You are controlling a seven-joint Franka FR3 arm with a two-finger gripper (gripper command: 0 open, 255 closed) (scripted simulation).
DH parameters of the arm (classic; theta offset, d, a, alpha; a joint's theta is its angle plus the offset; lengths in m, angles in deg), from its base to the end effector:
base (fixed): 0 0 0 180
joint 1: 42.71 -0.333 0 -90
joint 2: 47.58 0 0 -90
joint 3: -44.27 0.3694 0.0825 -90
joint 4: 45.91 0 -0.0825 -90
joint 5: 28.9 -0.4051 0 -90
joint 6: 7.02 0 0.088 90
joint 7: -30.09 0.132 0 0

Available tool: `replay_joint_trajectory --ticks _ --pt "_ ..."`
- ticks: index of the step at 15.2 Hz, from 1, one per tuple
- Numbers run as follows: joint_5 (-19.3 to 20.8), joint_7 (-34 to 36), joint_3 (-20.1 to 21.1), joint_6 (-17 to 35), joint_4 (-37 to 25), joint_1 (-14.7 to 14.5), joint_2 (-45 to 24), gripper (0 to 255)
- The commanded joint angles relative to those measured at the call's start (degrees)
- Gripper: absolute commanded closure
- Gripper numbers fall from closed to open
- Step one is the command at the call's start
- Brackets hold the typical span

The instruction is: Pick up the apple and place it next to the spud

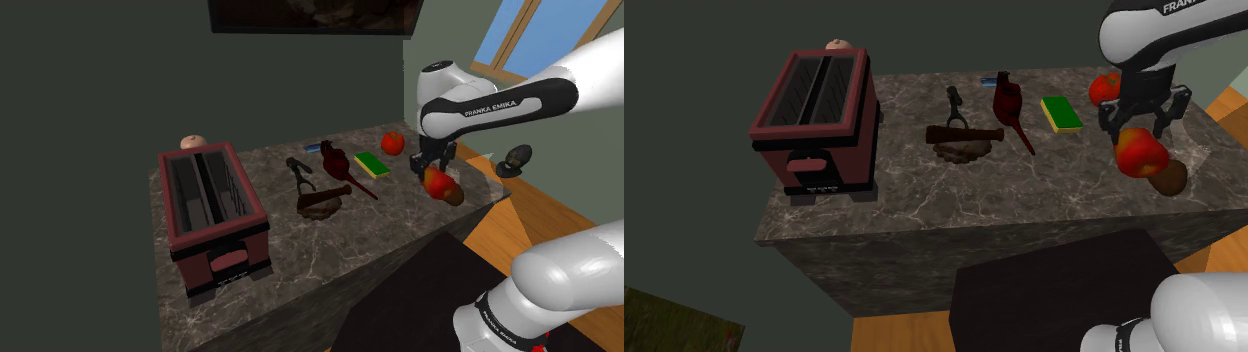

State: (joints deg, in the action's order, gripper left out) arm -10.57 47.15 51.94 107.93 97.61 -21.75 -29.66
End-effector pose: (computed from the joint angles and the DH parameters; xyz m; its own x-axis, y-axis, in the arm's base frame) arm 0.3899 -0.1187 0.3985 0.9163 -0.3837 -0.1145 -0.3261 -0.8810 0.3427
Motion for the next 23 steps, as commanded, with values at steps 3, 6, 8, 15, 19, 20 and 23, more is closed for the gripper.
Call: replay_joint_trajectory --ticks 3,6,8,15,19,20,23 --pt "-0.6 -1.3 -0.1 -3.2 -1.7 -0.1 1.6 255" --pt "-1.0 -2.1 -0.2 -5.5 -3.2 -0.2 2.6 255" --pt "-1.2 -2.6 -0.2 -7.1 -4.2 -0.3 3.2 255" --pt "-1.9 -4.4 -0.2 -12.4 -8.2 -0.4 4.9 255" --pt "-0.6 -6.8 -2.0 -12.2 -10.4 0.9 3.2 255" --pt "0.1 -7.9 -2.8 -11.7 -11.3 1.6 2.2 255" --pt "1.7 -11.0 -5.2 -10.1 -14.2 3.4 -1.2 255"
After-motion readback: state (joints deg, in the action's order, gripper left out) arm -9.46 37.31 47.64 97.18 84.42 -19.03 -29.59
